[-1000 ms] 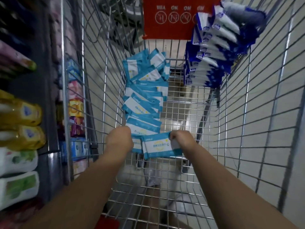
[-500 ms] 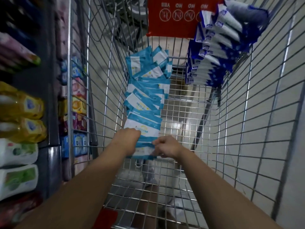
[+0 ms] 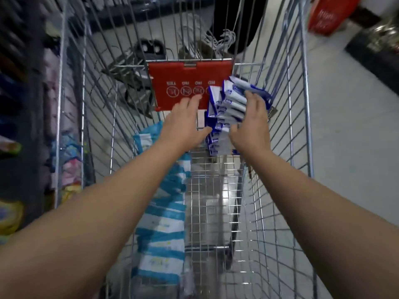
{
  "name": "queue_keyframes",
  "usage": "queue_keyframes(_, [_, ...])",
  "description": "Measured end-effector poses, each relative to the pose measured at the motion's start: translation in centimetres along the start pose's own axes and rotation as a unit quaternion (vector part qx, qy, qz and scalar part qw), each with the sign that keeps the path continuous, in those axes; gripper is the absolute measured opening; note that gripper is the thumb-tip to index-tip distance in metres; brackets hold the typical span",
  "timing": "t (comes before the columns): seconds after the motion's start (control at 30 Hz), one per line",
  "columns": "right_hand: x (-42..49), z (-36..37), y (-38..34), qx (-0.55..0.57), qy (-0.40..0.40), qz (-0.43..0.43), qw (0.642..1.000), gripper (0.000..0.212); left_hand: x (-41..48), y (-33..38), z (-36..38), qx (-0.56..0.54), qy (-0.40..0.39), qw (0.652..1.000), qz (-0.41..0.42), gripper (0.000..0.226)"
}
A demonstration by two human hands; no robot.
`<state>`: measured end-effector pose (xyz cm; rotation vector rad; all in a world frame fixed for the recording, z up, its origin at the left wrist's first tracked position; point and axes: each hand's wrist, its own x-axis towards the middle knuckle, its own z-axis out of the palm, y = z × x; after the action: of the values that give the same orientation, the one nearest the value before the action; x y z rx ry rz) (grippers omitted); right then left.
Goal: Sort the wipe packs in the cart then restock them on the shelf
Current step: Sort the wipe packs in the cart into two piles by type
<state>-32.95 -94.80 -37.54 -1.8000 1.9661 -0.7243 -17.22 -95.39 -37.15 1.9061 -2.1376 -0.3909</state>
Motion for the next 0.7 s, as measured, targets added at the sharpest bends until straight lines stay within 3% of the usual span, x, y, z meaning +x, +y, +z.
queue_keyframes(0.13, [5.1,-1.3,-0.5,-0.075,0.051,-0.061,0.994,0.057,6.0,2.8,-0.7,-0.247,-0.015,0.968,-0.051,0.064])
queue_keyframes(0.27, [7.4,-0.4,-0.3,-0.288,-0.018,-0.051,0.956,0.045,9.5,4.1,0.4,-0.264,-0.099,0.955,-0.095,0.059])
queue_keyframes(0.33, [7.7,0.2,-0.5,-0.335,-0.046,-0.045,0.940,0.043,10.3,4.1,1.5,-0.301,-0.137,0.934,-0.137,0.062])
queue_keyframes(0.4, [8.5,0.5,-0.7,-0.354,-0.061,-0.046,0.932,0.040,10.7,3.8,2.7,-0.356,-0.123,0.908,-0.184,0.068])
queue_keyframes(0.47, [9.7,0.4,-0.7,-0.306,-0.059,-0.033,0.950,0.036,11.1,3.3,3.5,-0.420,-0.098,0.865,-0.255,0.087])
queue_keyframes(0.53, [10.9,0.2,-0.4,-0.167,-0.080,0.001,0.983,0.033,11.1,2.9,3.5,-0.467,-0.148,0.811,-0.318,0.101])
queue_keyframes(0.6, [11.7,0.5,0.4,-0.061,-0.133,0.042,0.988,0.025,11.1,2.7,3.4,-0.487,-0.242,0.778,-0.313,0.077])
queue_keyframes(0.7, [11.8,1.7,2.0,-0.026,-0.155,0.059,0.986,0.035,10.9,2.7,3.3,-0.488,-0.262,0.772,-0.311,0.034])
